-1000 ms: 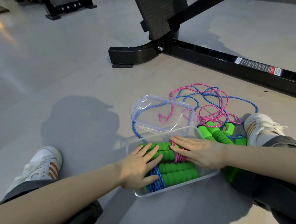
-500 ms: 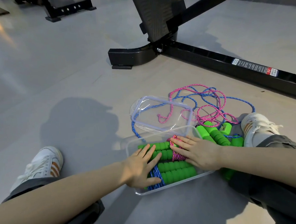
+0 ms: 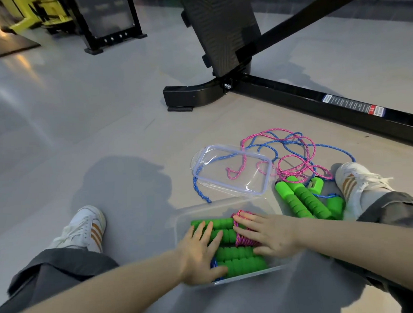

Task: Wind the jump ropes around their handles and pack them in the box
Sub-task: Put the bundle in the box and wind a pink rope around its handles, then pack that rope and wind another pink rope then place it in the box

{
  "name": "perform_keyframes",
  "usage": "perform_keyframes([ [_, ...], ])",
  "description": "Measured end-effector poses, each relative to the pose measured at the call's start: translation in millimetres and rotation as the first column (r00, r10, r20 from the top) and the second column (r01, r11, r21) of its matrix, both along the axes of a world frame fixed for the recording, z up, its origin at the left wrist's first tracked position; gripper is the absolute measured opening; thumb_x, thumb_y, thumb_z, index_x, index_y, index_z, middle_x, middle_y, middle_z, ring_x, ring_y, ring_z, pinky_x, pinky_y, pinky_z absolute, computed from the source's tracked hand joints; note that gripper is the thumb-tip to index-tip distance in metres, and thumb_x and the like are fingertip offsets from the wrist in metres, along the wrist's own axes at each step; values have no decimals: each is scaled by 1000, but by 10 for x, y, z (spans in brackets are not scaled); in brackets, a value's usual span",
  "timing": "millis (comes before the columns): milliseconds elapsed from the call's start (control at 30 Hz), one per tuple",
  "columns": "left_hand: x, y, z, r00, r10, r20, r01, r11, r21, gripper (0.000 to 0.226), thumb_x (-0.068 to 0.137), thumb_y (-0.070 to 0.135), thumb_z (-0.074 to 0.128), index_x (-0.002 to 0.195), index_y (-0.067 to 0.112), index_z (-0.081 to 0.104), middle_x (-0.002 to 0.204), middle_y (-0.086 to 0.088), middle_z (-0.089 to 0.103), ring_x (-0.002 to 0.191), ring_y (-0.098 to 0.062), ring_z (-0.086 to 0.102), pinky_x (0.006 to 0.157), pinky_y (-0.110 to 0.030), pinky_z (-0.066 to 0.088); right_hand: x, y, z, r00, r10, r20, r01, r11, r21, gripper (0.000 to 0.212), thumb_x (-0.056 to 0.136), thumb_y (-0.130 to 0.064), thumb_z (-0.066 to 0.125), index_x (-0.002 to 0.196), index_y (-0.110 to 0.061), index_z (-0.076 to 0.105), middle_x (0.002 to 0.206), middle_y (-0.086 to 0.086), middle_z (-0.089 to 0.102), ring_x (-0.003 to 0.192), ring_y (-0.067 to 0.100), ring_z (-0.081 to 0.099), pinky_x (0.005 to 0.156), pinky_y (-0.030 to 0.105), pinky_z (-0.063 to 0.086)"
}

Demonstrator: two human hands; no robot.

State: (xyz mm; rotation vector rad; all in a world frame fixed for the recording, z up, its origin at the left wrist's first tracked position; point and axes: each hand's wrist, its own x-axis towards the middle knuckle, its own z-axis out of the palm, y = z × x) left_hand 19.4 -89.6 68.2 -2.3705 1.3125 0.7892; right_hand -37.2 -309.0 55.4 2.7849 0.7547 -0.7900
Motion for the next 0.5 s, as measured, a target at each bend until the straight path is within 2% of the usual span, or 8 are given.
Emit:
perform_keyframes([
  [67,-179,-86,-142,982,188,-18,-189,977,-98,98,78,82,-6,152,18,-11,156,-21,-17,144,-34,-18,117,-47,-10,-48,42,-1,997,-41,58,41,999,16,96,75,-61,-18,150,-7,7,156,19,-3,140,28,-15,110,42,-17],
  [133,-265,-135,-287,959,277,-57,-283,938,-203,134,39,86,-37,152,18,-11,157,-20,-16,144,-33,-20,117,-47,-12,-109,78,-62,985,-113,134,118,993,-31,83,91,-51,-11,140,-7,41,146,21,37,138,32,29,110,49,20],
  [200,-302,-98,-376,943,326,-65,-331,910,-248,144,28,83,-43,152,18,-11,157,-18,-17,144,-31,-21,116,-45,-15,-159,130,-209,966,-177,190,176,984,22,76,97,-44,-3,125,-11,60,129,16,58,120,28,55,93,43,49],
  [267,-297,-44,-399,932,356,-67,-361,892,-273,140,32,87,-38,152,20,-11,157,-18,-18,144,-29,-22,116,-43,-15,-221,209,-314,947,-242,209,230,970,82,77,98,-44,-2,122,-11,63,126,15,60,117,28,58,87,42,53],
  [333,-299,21,-407,930,361,-71,-365,885,-288,128,45,89,-25,152,22,-11,157,-16,-20,144,-27,-22,117,-42,-15,-232,310,-286,931,-277,236,254,959,126,82,96,-48,-7,128,-10,57,135,17,53,125,30,50,98,45,45],
  [400,-285,69,-378,924,370,-93,-379,866,-326,127,45,90,-21,153,24,-11,157,-14,-21,144,-25,-22,116,-40,-16,-199,373,-259,941,-295,165,264,946,188,98,79,-62,-19,146,-8,28,154,17,15,143,35,12,114,50,8],
  [433,-286,90,-367,924,370,-100,-381,864,-329,132,40,92,-27,152,24,-10,157,-14,-21,144,-24,-23,116,-39,-16,-191,412,-255,943,-320,96,295,932,211,107,67,-68,-23,150,-10,12,153,12,-7,142,32,-10,113,47,-9],
  [500,-294,105,-358,920,381,-89,-387,854,-347,136,36,88,-37,152,24,-10,156,-11,-22,144,-23,-24,115,-39,-17,-193,444,-225,928,-362,84,331,908,255,113,55,-69,-27,150,-15,-2,144,3,-25,137,24,-26,111,38,-19],
])
